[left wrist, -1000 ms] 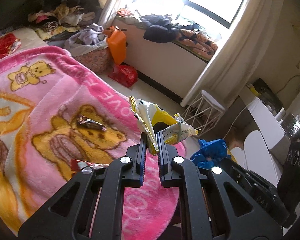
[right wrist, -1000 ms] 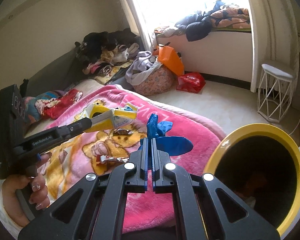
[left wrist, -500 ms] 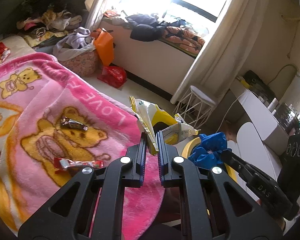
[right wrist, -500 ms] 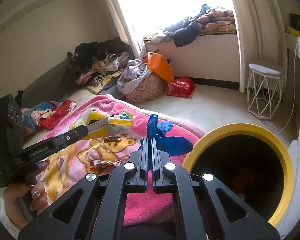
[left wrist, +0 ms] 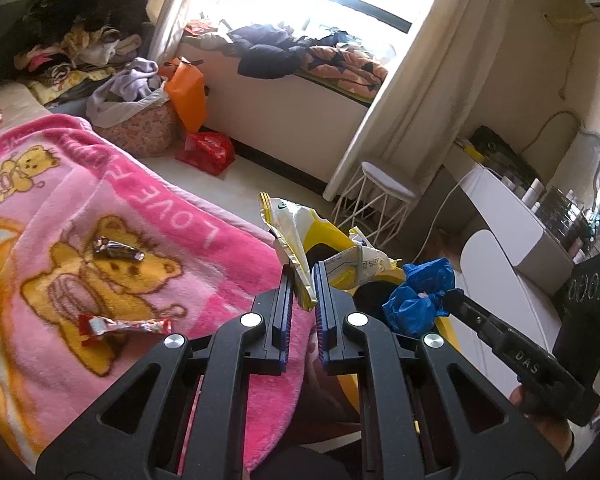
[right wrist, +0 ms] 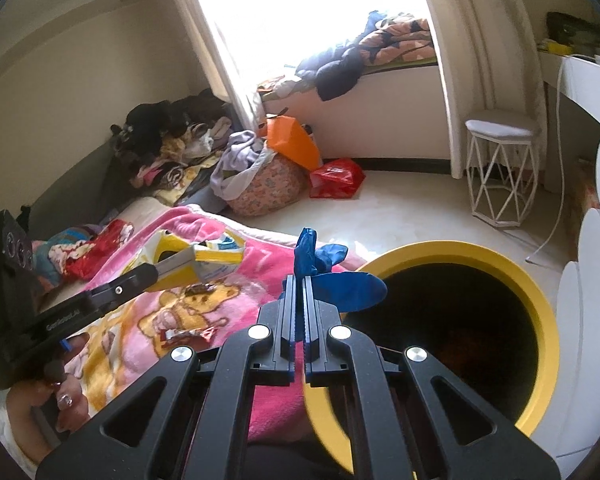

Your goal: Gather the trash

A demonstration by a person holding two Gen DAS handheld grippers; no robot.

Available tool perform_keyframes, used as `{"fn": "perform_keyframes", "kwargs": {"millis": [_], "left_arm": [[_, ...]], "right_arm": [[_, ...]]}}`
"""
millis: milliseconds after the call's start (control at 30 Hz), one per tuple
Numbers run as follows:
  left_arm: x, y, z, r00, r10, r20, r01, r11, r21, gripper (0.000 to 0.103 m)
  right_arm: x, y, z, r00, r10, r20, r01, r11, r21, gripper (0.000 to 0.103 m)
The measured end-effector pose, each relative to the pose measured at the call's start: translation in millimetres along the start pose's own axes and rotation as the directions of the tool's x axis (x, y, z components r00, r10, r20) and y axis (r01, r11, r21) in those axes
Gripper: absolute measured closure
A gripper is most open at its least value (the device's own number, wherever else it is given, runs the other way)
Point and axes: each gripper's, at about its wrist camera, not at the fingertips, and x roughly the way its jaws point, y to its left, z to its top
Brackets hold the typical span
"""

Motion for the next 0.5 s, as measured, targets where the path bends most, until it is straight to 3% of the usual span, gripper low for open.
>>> {"fn": "perform_keyframes", "kwargs": {"millis": [500], "left_arm": [[15, -31, -6, 0.999, -0.032, -0.025, 0.033, 0.997, 0.070, 0.096]], "right_arm": [[-14, -51, -3, 0.995, -0.099, 0.029, 0.096, 0.991, 0.088, 0.100]]}}
